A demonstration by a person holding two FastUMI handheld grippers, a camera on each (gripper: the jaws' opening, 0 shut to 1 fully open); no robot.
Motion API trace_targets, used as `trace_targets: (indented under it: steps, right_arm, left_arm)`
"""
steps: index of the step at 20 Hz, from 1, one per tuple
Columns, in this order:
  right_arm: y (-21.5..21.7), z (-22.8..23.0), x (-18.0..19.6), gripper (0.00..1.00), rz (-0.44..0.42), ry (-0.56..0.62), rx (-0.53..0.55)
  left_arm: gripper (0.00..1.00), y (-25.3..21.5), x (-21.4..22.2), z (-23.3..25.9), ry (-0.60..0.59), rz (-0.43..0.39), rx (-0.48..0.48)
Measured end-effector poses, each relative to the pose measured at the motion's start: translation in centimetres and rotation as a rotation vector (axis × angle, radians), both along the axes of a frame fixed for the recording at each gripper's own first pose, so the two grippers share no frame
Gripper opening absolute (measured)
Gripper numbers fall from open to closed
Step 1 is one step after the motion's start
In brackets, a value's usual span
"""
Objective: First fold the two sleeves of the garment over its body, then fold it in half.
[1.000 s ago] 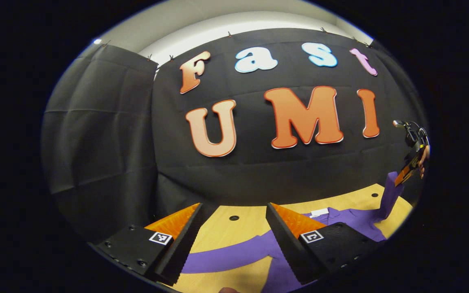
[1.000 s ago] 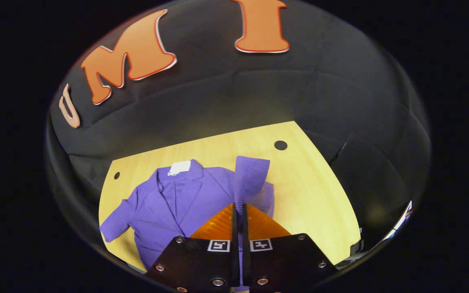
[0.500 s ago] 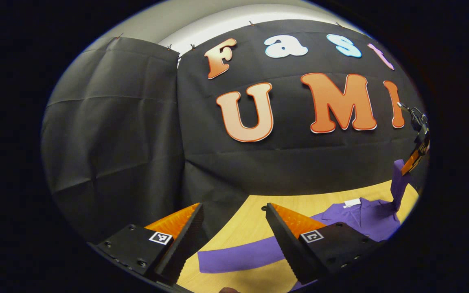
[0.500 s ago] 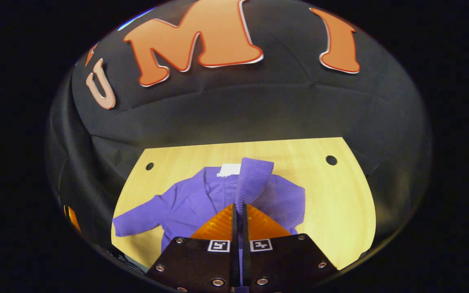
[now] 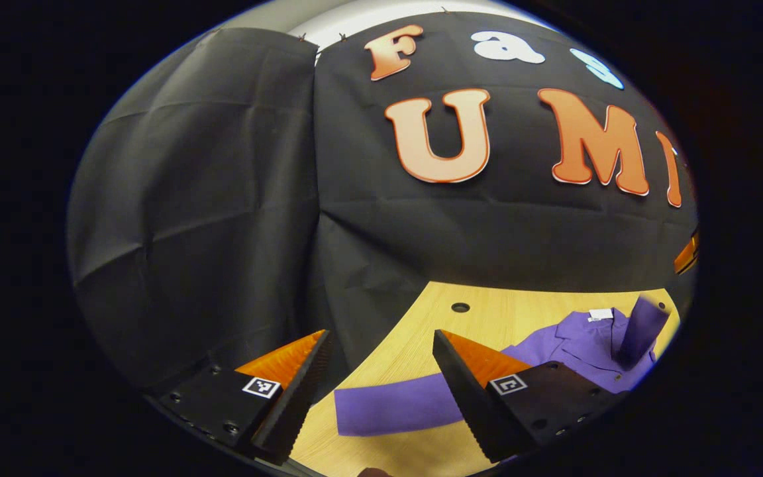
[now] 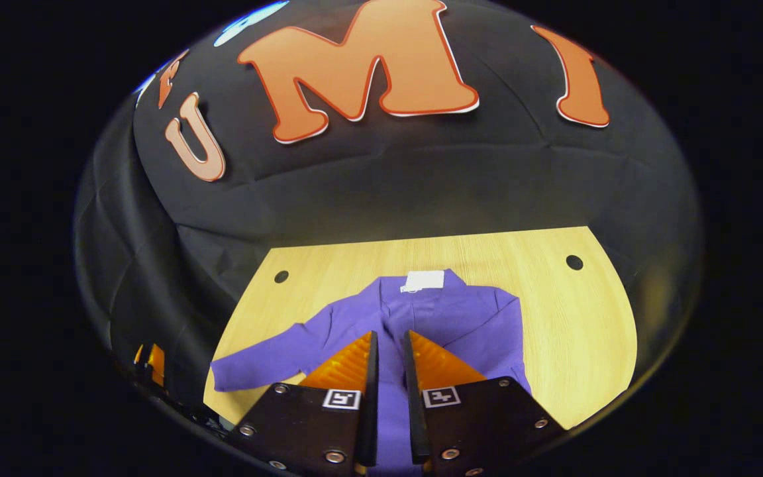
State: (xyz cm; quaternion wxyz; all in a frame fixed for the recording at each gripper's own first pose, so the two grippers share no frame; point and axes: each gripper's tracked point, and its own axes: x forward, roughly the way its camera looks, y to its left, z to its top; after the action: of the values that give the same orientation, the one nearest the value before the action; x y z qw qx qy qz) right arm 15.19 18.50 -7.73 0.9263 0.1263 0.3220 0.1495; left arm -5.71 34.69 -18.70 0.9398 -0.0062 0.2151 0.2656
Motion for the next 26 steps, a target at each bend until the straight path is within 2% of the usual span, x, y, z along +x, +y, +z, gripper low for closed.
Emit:
trace_targets:
  steps: [3, 4, 6, 7, 8, 10, 13, 14, 15, 18, 22, 26]
  right_arm:
    - [-1.0, 1.7, -0.6, 0.33, -0.04, -0.068, -0.006]
    - [-1.6, 2.2, -0.7, 0.46, -0.062, -0.09, -0.015]
    - [-2.7, 3.3, -1.1, 0.63, -0.1, -0.141, -0.029]
    - [-3.1, 3.9, -1.4, 0.68, -0.115, -0.171, -0.034]
    - [-3.6, 4.4, -1.7, 0.76, -0.131, -0.199, -0.042]
    - [-4.4, 5.0, -2.7, 0.85, -0.146, -0.239, -0.056]
    - [-5.7, 5.1, -4.2, 0.91, -0.15, -0.26, -0.079]
    - [-6.2, 5.2, -4.4, 1.0, -0.152, -0.272, -0.092]
    - [-7.0, 5.2, -4.7, 0.94, -0.157, -0.285, -0.109]
    - [-8.7, 5.7, -5.1, 0.95, -0.166, -0.326, -0.136]
    - [-10.6, 5.5, -5.0, 0.95, -0.174, -0.327, -0.132]
    - [-12.5, 4.9, -4.8, 0.95, -0.193, -0.318, -0.124]
  left_arm:
    - [0.98, 1.4, 0.0, -2.8, 0.057, 0.007, -0.077]
    - [0.98, 1.8, 0.0, -4.1, 0.079, 0.004, -0.112]
    - [0.99, 2.1, 0.0, -6.6, 0.134, -0.005, -0.201]
    - [0.99, 2.2, -0.1, -7.8, 0.161, -0.003, -0.251]
    - [0.99, 2.4, -0.3, -9.2, 0.188, 0.002, -0.305]
    - [0.99, 2.8, -0.6, -12.2, 0.26, 0.023, -0.41]
    - [0.98, 3.2, -1.8, -16.6, 0.391, 0.061, -0.537]
    - [0.98, 3.3, -2.0, -17.8, 0.441, 0.085, -0.558]
    - [0.98, 3.7, -1.9, -18.7, 0.477, 0.103, -0.562]
    - [0.98, 3.2, -2.3, -21.5, 0.603, 0.151, -0.575]
    - [0.98, 3.0, -2.7, -23.5, 0.729, 0.156, -0.621]
    - [0.98, 3.1, -2.4, -24.1, 0.798, 0.178, -0.656]
